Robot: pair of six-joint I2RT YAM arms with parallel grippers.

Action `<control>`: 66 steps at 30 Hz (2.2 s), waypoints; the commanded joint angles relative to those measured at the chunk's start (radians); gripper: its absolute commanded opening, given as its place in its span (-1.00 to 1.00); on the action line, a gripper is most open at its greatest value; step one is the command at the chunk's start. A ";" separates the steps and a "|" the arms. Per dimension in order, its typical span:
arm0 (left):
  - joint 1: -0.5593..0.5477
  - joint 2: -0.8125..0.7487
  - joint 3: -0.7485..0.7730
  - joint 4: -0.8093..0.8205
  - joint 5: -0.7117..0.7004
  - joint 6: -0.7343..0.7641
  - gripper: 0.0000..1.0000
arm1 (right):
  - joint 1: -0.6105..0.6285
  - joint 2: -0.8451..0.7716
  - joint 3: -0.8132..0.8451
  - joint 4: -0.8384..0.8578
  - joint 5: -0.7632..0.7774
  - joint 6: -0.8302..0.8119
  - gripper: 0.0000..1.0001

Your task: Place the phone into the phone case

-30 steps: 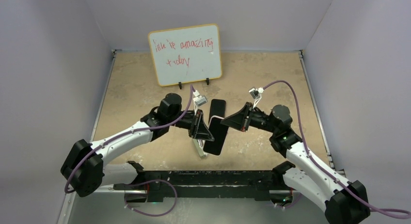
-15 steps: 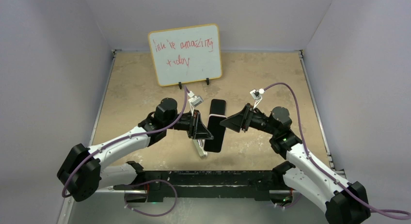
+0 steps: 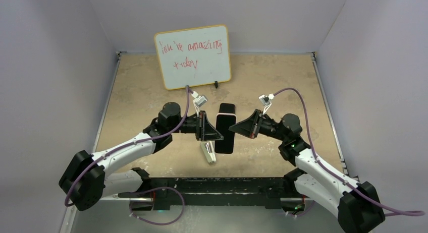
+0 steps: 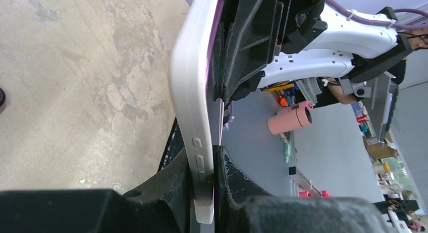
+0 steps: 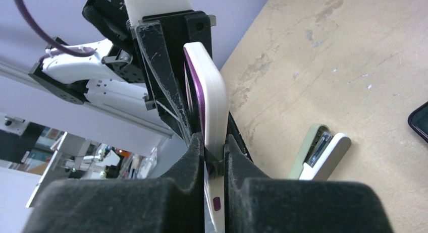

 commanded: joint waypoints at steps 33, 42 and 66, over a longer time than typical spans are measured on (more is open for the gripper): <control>0.105 -0.012 0.101 -0.171 -0.181 0.133 -1.00 | 0.075 0.090 -0.033 0.176 0.009 0.038 -1.00; 0.105 -0.125 0.222 -0.518 -0.400 0.321 0.23 | 0.088 0.110 0.028 0.067 0.108 -0.032 -1.00; 0.105 -0.514 0.290 -0.957 -1.110 0.516 0.84 | 0.252 0.979 0.694 0.049 0.343 0.005 -1.00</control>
